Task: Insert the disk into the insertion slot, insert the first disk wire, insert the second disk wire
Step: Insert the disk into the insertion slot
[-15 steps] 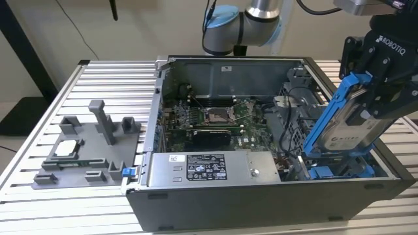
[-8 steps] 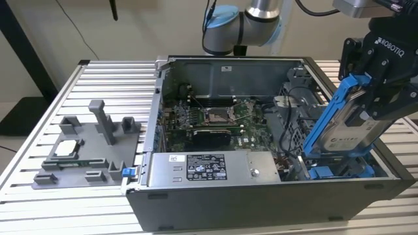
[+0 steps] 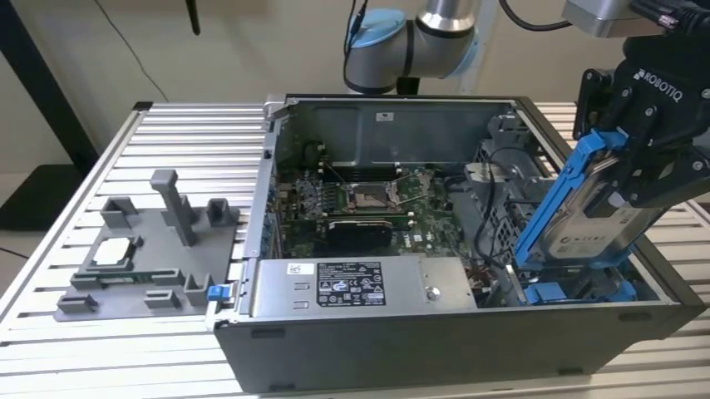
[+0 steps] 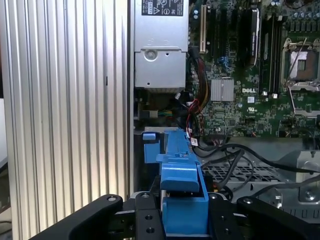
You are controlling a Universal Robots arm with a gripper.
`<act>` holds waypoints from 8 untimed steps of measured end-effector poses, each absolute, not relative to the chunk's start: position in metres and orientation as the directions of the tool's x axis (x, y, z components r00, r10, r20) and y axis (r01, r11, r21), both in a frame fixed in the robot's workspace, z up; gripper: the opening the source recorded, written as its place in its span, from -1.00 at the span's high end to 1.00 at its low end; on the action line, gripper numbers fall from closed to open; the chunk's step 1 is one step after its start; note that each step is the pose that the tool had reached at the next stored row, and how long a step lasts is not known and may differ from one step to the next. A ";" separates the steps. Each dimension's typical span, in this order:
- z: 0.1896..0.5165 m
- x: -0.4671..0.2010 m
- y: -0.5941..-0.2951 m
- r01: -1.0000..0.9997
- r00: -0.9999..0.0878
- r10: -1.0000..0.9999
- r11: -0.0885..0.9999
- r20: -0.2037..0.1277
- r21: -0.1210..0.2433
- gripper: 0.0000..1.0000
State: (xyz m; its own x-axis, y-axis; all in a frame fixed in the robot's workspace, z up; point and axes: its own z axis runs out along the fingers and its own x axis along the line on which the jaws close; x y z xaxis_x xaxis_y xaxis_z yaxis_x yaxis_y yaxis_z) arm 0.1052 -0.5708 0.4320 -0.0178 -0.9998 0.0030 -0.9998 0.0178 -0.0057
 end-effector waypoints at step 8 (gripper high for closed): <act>0.428 0.105 -0.571 -1.000 -0.018 -1.000 0.018 0.003 -0.006 1.00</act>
State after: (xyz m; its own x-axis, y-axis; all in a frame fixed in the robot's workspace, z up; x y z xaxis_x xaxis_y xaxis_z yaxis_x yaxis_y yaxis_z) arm 0.1053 -0.5708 0.4280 -0.0178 -0.9998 0.0029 -0.9998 0.0178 -0.0057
